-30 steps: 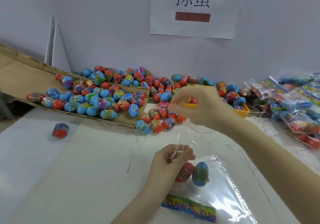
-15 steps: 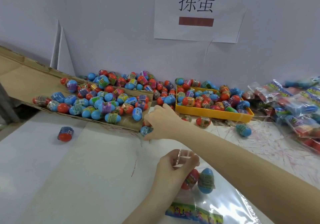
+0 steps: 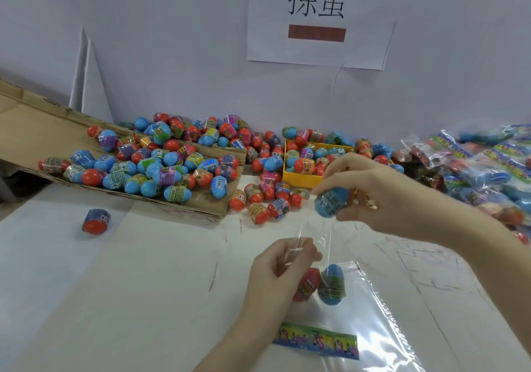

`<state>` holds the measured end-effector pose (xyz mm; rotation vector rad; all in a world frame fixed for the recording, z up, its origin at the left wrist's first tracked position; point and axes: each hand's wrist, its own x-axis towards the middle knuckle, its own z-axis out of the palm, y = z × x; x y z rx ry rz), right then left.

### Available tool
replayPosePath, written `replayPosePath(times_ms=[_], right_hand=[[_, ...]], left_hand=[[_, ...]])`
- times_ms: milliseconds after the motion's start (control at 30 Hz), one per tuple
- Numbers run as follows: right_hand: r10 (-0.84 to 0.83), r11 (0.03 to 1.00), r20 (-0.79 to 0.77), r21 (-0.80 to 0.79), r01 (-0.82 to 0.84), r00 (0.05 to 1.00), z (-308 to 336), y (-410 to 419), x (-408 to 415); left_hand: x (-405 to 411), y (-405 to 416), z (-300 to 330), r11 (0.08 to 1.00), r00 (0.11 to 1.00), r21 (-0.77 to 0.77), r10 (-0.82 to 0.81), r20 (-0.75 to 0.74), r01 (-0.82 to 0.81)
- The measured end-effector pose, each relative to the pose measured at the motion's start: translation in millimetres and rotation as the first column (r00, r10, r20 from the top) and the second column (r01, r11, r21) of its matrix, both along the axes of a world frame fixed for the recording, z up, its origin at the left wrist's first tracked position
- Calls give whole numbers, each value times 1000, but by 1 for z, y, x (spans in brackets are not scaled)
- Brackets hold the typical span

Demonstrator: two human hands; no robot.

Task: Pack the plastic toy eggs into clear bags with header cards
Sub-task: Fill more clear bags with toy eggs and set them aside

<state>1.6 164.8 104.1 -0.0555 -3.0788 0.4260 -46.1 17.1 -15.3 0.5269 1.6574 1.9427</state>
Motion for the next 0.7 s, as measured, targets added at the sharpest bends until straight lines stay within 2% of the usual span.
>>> replayPosePath(times_ms=[133,333,533,700], right_hand=[[-19,1000,64,22,18,998,-5,-3,-2],[-23,992,87,-123,34,996,-3,-7,-7],[61,976,143,-215,-29,988,-12,-6,-12],[159,945,193,-313,-93,968,-23,-5,-9]], left_hand=[[1,-2,1,1000,1000,1,-16,-21,16],[1,-2,1,999,998,22,-45,-37,46],[3,-2,3,996,997,57,-66,-50,69],[0,-2,1,999,999,12,-45,6,45]])
